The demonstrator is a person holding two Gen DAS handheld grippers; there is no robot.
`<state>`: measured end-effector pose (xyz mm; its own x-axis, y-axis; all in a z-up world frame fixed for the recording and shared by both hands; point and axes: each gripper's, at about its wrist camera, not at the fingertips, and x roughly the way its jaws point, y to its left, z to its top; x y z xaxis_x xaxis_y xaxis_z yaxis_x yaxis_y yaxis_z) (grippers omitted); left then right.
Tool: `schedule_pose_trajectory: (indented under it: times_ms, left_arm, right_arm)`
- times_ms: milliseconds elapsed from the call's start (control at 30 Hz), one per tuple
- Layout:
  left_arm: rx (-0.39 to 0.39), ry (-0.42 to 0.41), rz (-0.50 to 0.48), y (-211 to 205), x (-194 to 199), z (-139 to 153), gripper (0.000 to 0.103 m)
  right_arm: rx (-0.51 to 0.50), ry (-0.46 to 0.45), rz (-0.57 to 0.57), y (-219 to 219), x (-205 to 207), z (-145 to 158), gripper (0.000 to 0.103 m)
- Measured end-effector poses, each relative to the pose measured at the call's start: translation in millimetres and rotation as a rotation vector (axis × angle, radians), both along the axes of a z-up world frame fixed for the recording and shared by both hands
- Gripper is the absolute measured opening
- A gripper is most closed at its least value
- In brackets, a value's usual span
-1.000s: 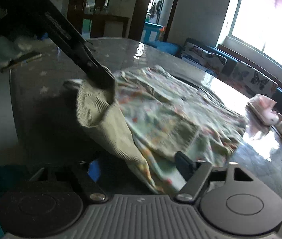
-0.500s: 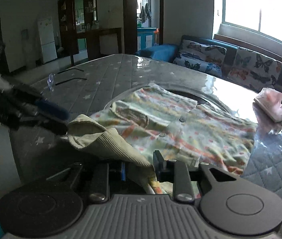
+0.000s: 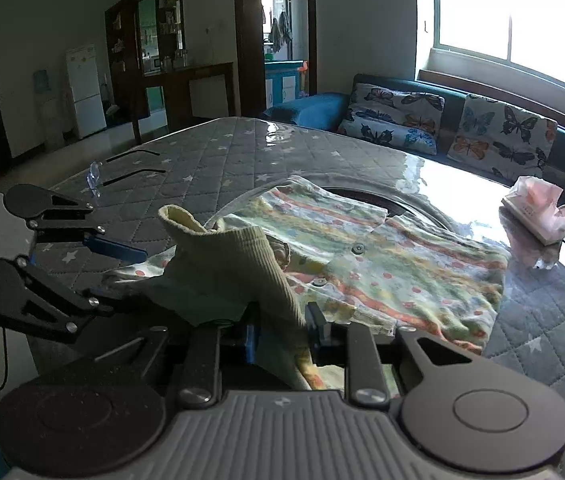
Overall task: Fold clothes
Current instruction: 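Lift the shirt hem with both grippers and fold it toward the collar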
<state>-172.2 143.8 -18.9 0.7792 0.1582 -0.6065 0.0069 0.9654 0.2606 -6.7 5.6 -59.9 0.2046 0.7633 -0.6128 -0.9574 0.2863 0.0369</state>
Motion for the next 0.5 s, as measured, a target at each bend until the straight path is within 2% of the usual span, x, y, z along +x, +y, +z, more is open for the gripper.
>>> schedule_pose_trajectory:
  times_ms: [100, 167, 267, 500]
  left_arm:
    - [0.039, -0.016, -0.05, -4.5, -4.6, -5.5, 0.014]
    - [0.031, -0.034, -0.061, -5.4, -6.8, -5.8, 0.009]
    - [-0.013, -0.064, -0.047, -2.4, -8.8, 0.8, 0.007]
    - [-0.041, -0.128, -0.085, -16.7, -27.2, 24.7, 0.006]
  right_arm:
    - [0.009, -0.003, -0.005, -3.9, -4.4, -4.1, 0.018]
    - [0.021, -0.008, -0.015, -8.6, -7.7, -5.2, 0.015]
    - [0.044, -0.007, -0.031, -18.0, -12.7, -5.0, 0.012]
    - [0.087, -0.034, -0.029, -43.5, -23.5, 9.3, 0.011]
